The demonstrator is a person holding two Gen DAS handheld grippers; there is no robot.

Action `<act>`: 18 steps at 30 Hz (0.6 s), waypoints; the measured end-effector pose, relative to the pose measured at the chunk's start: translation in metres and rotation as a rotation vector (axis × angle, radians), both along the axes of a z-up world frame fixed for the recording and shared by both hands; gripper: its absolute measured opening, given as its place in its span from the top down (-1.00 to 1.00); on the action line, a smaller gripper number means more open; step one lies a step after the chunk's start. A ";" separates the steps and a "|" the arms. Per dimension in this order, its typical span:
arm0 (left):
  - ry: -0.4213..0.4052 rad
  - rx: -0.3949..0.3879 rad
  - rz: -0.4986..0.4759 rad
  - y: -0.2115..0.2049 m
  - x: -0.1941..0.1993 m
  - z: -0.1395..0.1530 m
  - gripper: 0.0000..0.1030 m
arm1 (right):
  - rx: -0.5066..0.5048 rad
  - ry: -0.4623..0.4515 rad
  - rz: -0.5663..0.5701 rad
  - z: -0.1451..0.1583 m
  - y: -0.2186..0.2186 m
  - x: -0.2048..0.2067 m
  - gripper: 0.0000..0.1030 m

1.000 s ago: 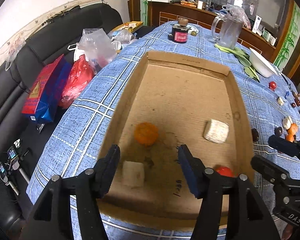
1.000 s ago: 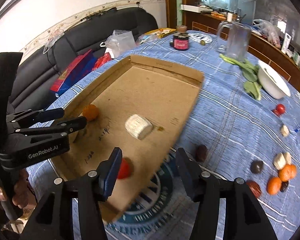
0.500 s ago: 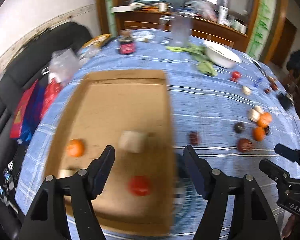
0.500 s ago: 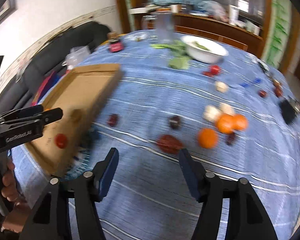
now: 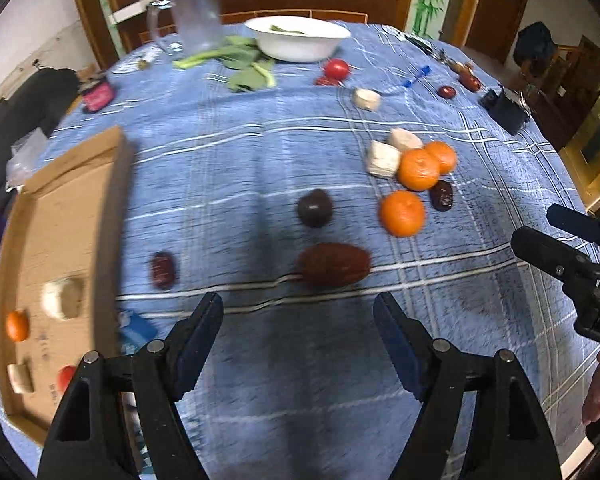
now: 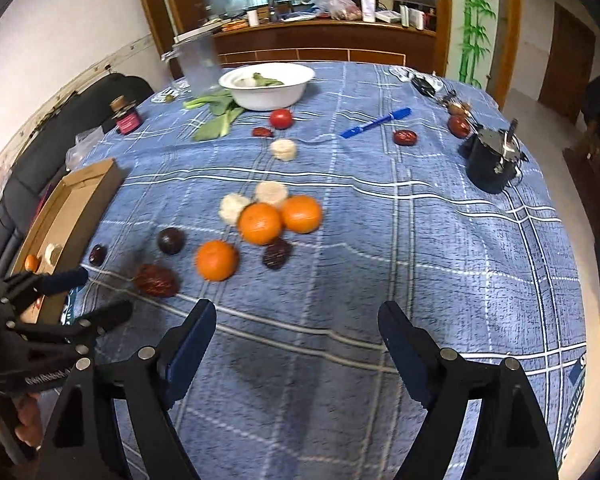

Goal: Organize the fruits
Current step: 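Grasp the red date with the left gripper while the right gripper approaches a tangerine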

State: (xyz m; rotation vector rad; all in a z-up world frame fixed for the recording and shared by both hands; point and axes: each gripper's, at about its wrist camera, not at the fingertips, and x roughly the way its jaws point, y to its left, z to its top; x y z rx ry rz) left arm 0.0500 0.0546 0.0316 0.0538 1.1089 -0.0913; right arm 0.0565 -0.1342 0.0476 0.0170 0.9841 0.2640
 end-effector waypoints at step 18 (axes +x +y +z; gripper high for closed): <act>0.019 -0.041 0.079 0.016 0.001 -0.013 0.15 | 0.123 0.009 0.194 -0.012 0.042 0.027 -0.68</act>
